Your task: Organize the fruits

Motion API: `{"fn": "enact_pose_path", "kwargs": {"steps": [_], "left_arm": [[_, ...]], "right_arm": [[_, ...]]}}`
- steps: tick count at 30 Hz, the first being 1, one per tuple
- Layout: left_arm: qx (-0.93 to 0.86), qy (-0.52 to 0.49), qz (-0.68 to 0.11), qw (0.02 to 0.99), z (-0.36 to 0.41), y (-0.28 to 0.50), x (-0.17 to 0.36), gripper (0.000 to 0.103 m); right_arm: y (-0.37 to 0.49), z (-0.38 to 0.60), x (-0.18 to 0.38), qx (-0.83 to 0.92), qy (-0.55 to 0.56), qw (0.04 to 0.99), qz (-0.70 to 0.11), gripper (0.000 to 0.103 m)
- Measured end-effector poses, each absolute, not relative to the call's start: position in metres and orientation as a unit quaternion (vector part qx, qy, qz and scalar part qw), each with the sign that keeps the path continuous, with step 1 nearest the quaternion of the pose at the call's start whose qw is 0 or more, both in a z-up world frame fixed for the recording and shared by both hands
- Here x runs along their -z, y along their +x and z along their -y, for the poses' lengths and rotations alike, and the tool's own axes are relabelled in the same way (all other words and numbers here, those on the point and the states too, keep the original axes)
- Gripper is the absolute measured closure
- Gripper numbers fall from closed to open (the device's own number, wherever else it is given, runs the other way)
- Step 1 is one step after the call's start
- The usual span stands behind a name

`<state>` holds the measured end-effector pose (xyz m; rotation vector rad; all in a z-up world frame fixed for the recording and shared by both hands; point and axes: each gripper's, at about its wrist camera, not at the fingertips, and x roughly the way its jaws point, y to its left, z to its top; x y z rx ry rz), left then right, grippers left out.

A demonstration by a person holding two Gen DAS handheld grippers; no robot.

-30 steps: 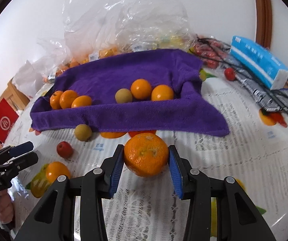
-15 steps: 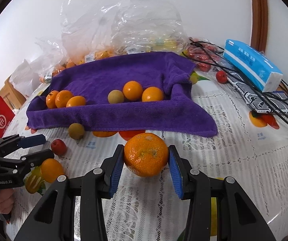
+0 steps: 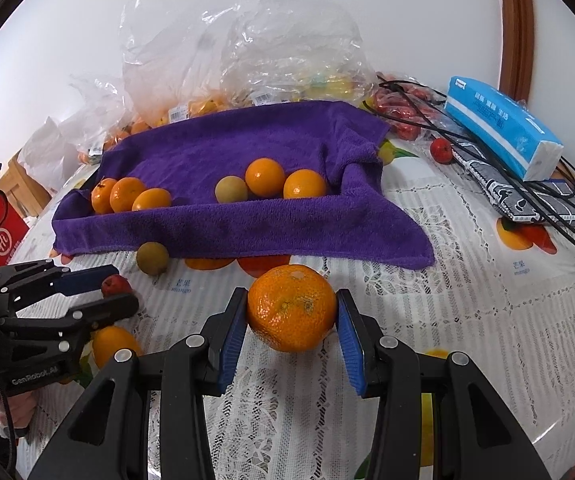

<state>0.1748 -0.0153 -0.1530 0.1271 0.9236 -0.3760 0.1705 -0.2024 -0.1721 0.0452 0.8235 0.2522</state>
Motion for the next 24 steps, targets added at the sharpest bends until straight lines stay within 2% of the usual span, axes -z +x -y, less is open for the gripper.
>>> {"fn": "enact_pose_path", "kwargs": {"steps": [24], "left_arm": [[0.164,0.033,-0.433,0.886,0.005,0.174,0.149,0.079]], "right_arm": [[0.169,0.202,0.171,-0.131,0.027,0.908,-0.397,0.06]]}}
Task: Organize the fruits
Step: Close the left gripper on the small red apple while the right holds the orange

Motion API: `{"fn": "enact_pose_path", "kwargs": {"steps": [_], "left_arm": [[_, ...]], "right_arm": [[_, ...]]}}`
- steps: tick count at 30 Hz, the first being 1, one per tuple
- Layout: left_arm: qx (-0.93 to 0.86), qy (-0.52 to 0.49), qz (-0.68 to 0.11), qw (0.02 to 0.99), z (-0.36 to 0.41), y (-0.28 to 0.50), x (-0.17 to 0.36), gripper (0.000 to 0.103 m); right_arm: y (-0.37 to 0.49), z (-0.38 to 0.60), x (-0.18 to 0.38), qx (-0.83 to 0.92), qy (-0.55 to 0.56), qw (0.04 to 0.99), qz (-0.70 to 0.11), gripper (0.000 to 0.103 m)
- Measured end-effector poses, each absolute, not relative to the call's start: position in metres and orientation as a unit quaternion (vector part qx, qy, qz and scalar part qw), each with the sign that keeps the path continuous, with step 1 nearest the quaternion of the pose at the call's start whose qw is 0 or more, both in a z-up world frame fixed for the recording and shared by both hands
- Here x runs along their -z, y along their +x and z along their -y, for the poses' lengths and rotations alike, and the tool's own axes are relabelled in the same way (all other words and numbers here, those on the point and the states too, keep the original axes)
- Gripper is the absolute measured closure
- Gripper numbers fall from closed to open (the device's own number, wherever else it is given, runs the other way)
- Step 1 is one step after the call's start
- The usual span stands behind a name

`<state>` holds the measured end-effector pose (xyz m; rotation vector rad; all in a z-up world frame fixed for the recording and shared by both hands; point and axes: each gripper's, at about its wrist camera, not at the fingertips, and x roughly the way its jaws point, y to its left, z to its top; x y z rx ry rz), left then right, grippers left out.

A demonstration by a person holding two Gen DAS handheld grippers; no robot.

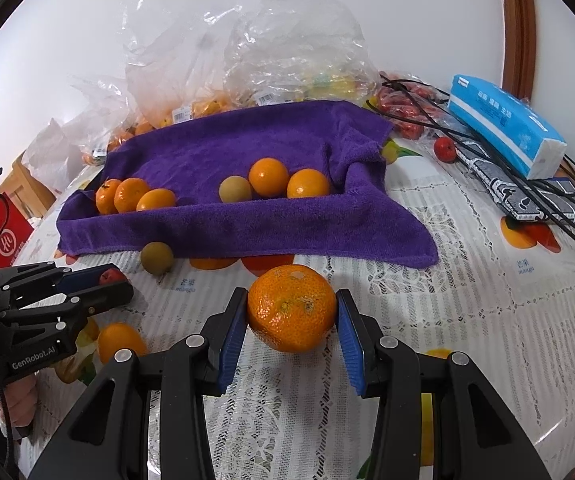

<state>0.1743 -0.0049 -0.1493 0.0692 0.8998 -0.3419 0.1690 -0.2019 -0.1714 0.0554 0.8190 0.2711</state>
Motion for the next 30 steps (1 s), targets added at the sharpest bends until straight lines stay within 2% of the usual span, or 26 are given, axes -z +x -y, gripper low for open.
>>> {"fn": "enact_pose_path", "kwargs": {"steps": [30], "left_arm": [[0.156,-0.027,-0.385,0.909,-0.017,0.164,0.129,0.079]], "right_arm": [[0.165,0.203,0.168,-0.14,0.043,0.913,-0.381,0.06]]}}
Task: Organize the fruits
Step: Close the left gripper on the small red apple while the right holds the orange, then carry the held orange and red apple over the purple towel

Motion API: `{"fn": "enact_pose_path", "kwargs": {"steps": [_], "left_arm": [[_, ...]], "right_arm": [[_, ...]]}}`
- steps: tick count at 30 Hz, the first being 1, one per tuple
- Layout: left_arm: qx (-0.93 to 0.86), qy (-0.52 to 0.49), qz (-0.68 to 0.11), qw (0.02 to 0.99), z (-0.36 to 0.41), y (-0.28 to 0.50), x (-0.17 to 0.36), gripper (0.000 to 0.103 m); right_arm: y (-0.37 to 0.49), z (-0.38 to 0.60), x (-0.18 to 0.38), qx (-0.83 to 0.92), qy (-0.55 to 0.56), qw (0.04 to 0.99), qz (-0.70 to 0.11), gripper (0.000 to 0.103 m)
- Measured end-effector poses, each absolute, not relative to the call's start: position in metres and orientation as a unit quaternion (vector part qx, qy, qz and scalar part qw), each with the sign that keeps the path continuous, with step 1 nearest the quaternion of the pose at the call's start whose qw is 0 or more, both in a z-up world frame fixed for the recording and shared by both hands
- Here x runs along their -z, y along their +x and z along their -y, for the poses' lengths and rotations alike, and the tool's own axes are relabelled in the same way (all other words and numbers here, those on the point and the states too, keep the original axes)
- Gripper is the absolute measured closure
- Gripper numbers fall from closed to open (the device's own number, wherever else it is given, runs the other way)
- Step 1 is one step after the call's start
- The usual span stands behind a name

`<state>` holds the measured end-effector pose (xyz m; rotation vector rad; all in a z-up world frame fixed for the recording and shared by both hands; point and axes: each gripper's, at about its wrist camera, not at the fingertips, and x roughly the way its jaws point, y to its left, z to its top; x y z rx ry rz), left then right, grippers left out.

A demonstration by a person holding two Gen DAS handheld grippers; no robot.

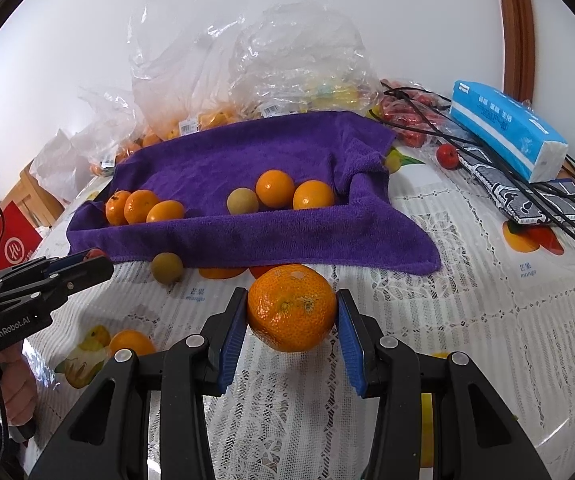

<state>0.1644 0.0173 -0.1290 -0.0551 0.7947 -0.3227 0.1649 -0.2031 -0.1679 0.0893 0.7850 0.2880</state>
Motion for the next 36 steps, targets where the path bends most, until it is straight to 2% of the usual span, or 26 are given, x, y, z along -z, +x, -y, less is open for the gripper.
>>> {"fn": "enact_pose_path", "kwargs": {"steps": [36], "left_arm": [[0.146,-0.065,-0.362,0.918,-0.032,0.163,0.119,0.079]], "right_arm": [[0.161,0.203,0.165,-0.141,0.049,0.918,-0.368,0.06]]}}
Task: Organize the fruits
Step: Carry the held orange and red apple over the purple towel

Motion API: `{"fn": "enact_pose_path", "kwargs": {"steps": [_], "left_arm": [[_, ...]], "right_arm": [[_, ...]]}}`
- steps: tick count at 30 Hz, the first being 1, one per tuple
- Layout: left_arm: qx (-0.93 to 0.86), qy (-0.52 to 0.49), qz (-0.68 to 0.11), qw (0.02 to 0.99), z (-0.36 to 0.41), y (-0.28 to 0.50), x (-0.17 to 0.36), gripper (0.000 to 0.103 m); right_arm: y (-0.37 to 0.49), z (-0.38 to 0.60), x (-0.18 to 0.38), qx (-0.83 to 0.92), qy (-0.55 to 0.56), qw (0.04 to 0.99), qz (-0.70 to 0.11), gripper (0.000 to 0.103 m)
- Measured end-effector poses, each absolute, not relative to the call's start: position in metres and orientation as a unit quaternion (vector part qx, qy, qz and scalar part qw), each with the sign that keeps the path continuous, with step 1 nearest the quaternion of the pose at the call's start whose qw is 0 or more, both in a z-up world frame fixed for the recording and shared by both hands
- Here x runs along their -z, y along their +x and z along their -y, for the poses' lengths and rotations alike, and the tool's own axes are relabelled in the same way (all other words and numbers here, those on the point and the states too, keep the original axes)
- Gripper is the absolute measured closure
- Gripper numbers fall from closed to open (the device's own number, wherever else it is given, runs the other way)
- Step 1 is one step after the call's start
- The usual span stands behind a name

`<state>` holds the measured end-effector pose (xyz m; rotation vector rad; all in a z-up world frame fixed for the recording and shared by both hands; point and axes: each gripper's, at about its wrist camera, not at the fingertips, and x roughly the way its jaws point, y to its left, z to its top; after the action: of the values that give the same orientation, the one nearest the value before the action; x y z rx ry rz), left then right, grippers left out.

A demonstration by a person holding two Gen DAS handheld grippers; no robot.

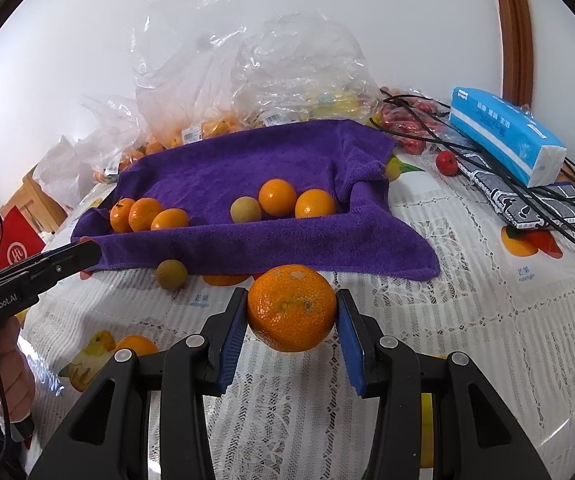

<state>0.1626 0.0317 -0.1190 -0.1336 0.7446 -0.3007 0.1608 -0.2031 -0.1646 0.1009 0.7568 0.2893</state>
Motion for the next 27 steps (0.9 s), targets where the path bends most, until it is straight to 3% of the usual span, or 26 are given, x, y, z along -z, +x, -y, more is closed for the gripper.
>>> {"fn": "enact_pose_path", "kwargs": {"steps": [27], "left_arm": [[0.128,-0.067,-0.337,0.93,-0.041,0.163,0.108,0.079]], "right_arm": [[0.16,0.199,0.148,-0.159,0.054,0.928,-0.333,0.06]]}}
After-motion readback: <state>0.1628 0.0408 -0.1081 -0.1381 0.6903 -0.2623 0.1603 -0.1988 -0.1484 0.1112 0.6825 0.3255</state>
